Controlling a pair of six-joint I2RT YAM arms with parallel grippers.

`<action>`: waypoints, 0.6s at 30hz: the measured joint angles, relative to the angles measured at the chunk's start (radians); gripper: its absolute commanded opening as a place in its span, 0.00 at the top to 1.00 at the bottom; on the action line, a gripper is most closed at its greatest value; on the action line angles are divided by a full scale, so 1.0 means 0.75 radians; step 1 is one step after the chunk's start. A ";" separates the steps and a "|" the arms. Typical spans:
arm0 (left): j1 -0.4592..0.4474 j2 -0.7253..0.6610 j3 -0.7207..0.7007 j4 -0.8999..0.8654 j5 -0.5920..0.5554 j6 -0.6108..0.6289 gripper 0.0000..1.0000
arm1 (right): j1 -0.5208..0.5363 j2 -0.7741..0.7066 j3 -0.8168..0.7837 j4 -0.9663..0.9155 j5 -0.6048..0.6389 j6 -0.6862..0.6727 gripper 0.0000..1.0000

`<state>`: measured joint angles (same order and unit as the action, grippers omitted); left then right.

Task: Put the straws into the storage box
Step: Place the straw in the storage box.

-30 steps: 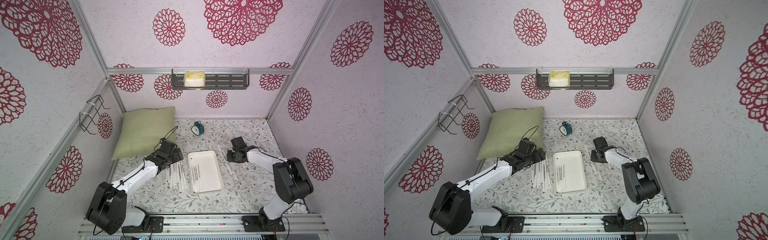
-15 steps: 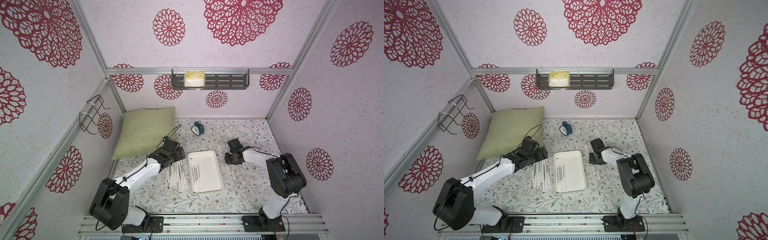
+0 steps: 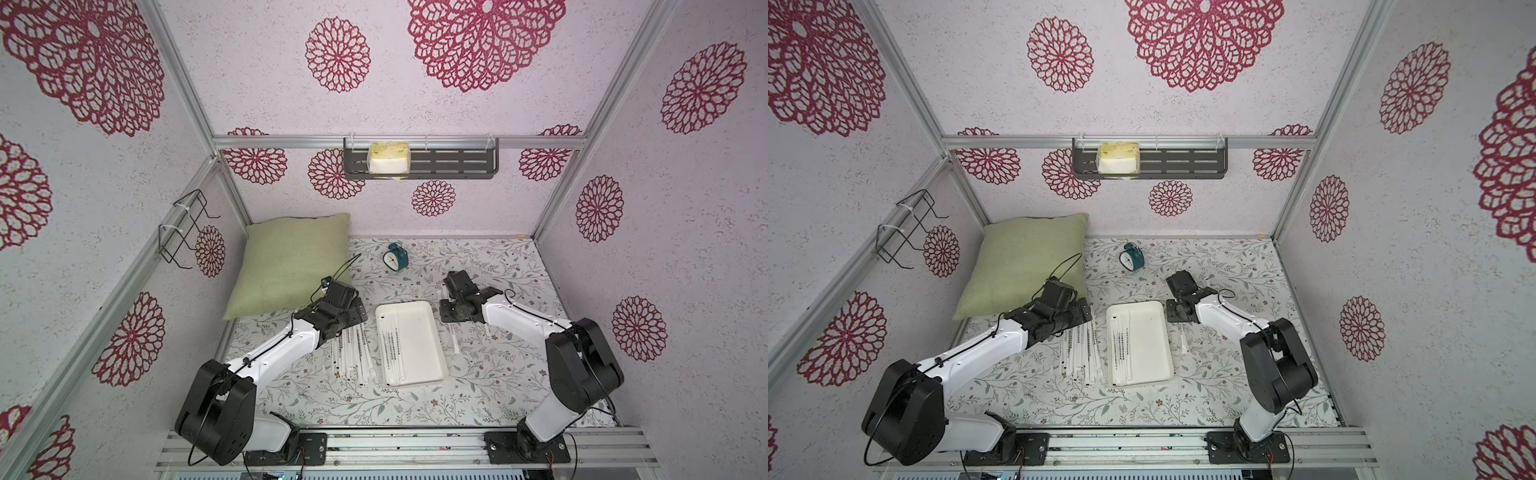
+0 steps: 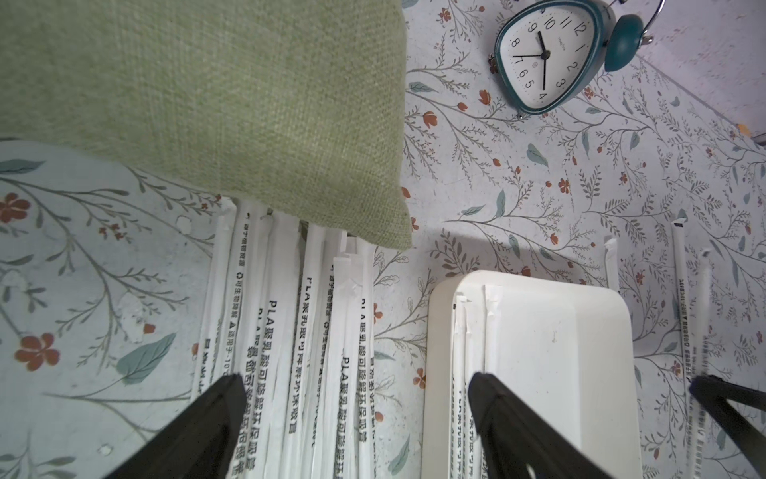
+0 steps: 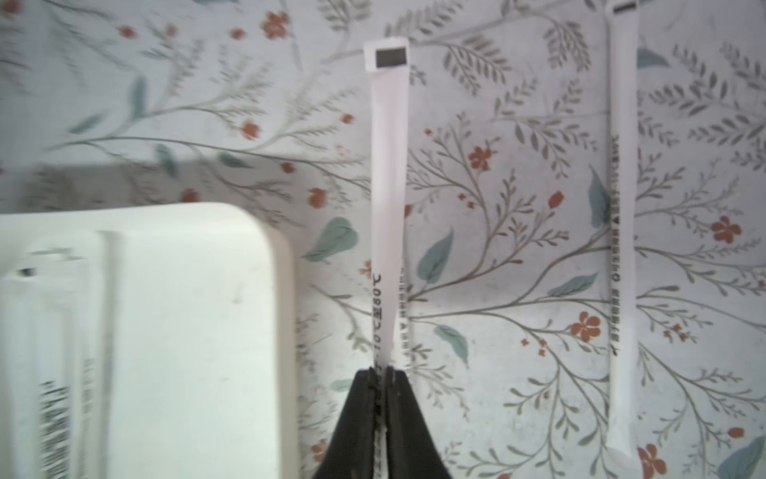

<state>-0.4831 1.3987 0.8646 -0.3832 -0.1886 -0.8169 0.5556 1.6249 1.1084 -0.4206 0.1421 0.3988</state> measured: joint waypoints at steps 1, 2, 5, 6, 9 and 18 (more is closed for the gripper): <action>-0.001 0.000 -0.008 0.001 -0.001 -0.006 0.09 | 0.043 -0.022 0.020 -0.004 -0.008 0.025 0.88; -0.001 0.000 -0.015 0.001 -0.001 -0.010 0.09 | 0.085 -0.041 0.033 -0.001 -0.017 0.061 0.88; -0.003 -0.001 -0.038 0.005 -0.001 -0.031 0.09 | 0.231 -0.075 0.042 0.036 -0.031 0.185 0.88; -0.005 -0.004 -0.046 0.006 -0.001 -0.037 0.09 | 0.283 -0.074 0.040 0.057 -0.031 0.234 0.89; -0.014 -0.020 -0.070 0.007 0.001 -0.060 0.10 | 0.396 -0.041 0.019 0.129 -0.047 0.350 0.89; -0.051 -0.026 -0.082 0.018 0.001 -0.070 0.10 | 0.424 0.136 -0.109 0.234 -0.087 0.485 0.89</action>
<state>-0.5217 1.3788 0.8028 -0.3698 -0.1879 -0.8696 0.8738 1.7267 1.0267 -0.2447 0.0765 0.7624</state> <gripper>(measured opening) 0.905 0.113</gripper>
